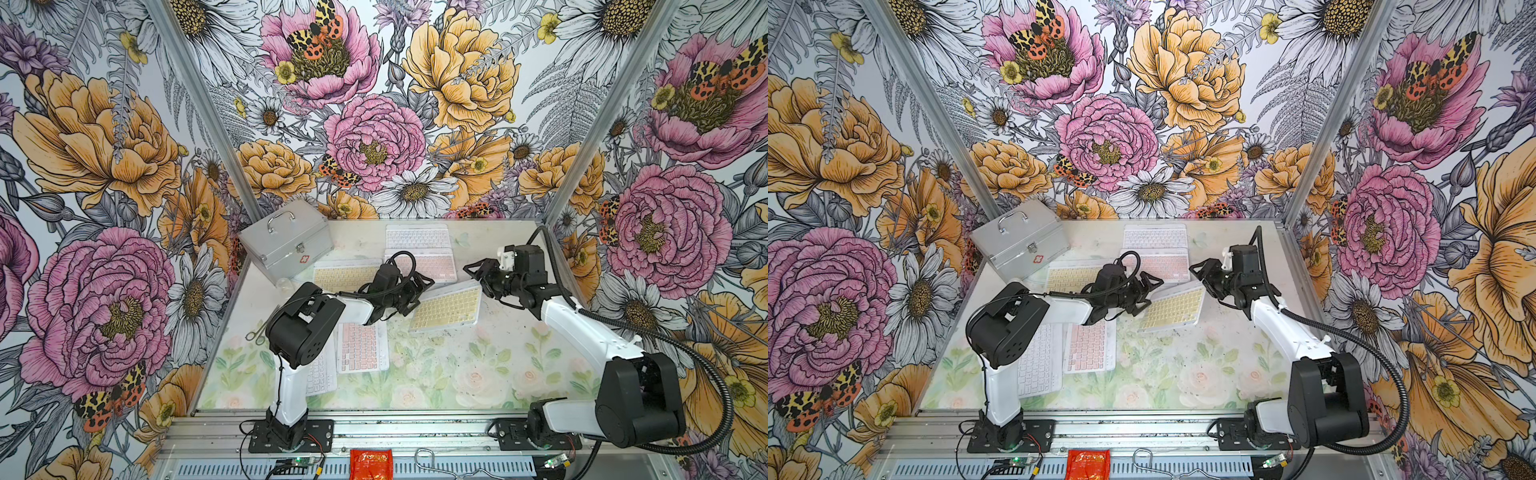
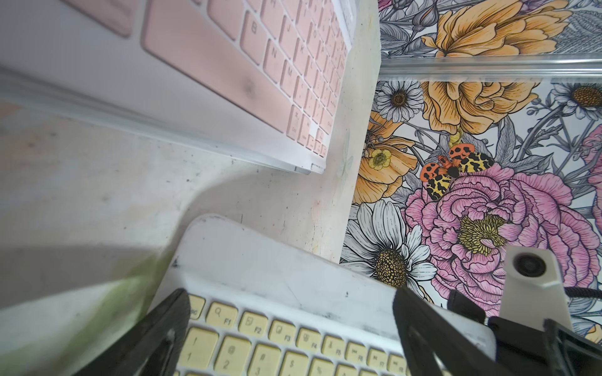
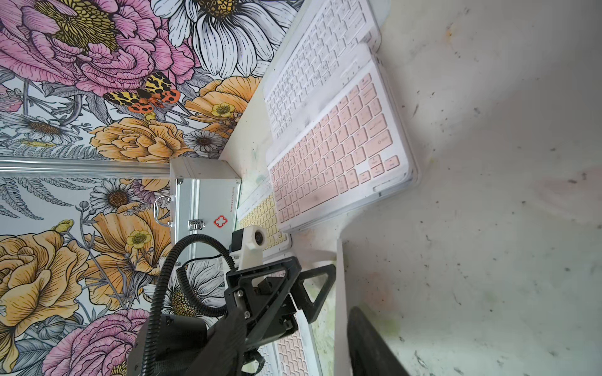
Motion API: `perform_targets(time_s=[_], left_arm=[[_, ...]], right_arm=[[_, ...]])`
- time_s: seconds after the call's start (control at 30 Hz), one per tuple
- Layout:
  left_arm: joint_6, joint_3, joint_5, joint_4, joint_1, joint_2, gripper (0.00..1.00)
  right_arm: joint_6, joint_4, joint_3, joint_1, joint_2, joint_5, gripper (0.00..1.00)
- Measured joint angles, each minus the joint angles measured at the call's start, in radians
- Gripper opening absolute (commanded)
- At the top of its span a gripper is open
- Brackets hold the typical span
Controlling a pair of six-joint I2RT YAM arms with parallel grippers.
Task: Stack the numeric keypads
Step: Pick up the numeric keypad from the center of the board.
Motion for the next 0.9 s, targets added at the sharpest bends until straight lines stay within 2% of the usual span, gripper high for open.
perform_targets(time_s=[0.2,0.47,0.63,0.9], left_arm=[[0.0,0.0,0.0,0.0,0.0,0.0,0.99],[0.0,0.0,0.0,0.001,0.001,0.0,0.99],[0.0,0.0,0.0,0.007,0.01,0.0,0.99],[0.0,-0.008,0.0,0.002,0.01,-0.022,0.99]], right_arm=[[-0.016,-0.018,0.008,-0.001,0.0,-0.013,0.34],[-0.053,-0.072,0.026,-0.002,0.0,-0.002,0.09],[-0.089,-0.126,0.04,-0.009,0.0,0.024,0.0],[-0.169,-0.212,0.125,-0.019,0.0,-0.001,0.0]])
